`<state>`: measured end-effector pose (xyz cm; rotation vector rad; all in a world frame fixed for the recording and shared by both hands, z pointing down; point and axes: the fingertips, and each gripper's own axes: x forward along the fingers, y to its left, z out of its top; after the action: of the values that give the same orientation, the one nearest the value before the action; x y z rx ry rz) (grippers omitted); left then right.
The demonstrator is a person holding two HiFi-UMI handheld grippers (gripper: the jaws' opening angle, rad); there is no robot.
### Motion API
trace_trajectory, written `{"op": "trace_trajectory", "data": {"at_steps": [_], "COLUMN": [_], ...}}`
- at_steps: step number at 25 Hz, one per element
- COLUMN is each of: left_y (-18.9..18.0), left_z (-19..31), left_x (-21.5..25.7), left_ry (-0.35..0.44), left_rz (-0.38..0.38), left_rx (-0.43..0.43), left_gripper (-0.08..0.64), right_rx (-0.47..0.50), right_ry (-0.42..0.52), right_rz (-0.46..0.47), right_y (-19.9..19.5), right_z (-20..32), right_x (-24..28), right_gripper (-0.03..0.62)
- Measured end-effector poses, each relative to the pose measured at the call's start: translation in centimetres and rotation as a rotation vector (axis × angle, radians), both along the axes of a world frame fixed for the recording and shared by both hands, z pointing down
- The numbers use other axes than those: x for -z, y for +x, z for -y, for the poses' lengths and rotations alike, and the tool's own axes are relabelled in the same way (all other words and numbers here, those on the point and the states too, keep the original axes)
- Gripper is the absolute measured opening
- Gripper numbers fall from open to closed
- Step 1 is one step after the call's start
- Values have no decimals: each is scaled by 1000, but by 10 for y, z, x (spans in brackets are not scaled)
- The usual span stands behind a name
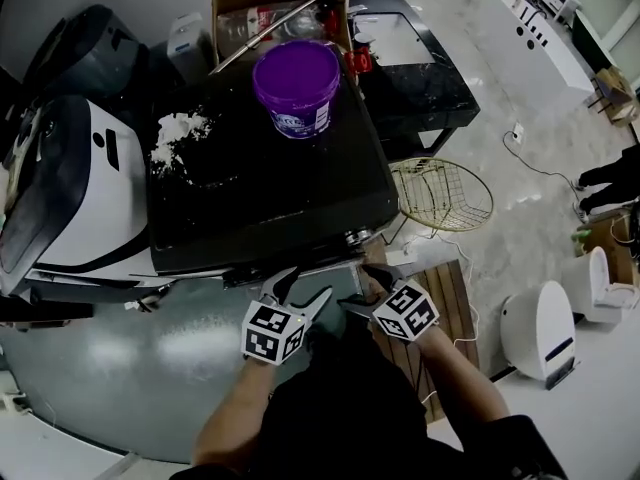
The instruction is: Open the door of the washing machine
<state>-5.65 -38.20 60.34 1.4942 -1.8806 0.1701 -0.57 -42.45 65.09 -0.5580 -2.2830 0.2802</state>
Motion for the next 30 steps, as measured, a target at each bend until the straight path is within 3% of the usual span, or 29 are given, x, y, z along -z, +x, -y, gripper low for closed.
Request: {"op": "trace_trajectory", "data": {"at_steps": [6,12,20,30], "left_y": [-1,-10,-13,-13], "left_z": [1,-2,-3,-20], "left_x": [-28,-47,-69,-78], "left_ry": [-49,-88,-112,-128], "left_rz": [-20,-38,-61,-82], "left_rx": [-20,-4,-6,14], "left_gripper": [314,314,314,310], "right_rx": [93,110,200,322], "right_ry": [34,84,191,271], "right_rz": [-56,-96,-152,-210], "right_y": [-9,-23,-38,-37], "right_z": [-9,9,17,4], "right_x": [-44,-91,-153,-178], "right_gripper": [413,411,347,329]}}
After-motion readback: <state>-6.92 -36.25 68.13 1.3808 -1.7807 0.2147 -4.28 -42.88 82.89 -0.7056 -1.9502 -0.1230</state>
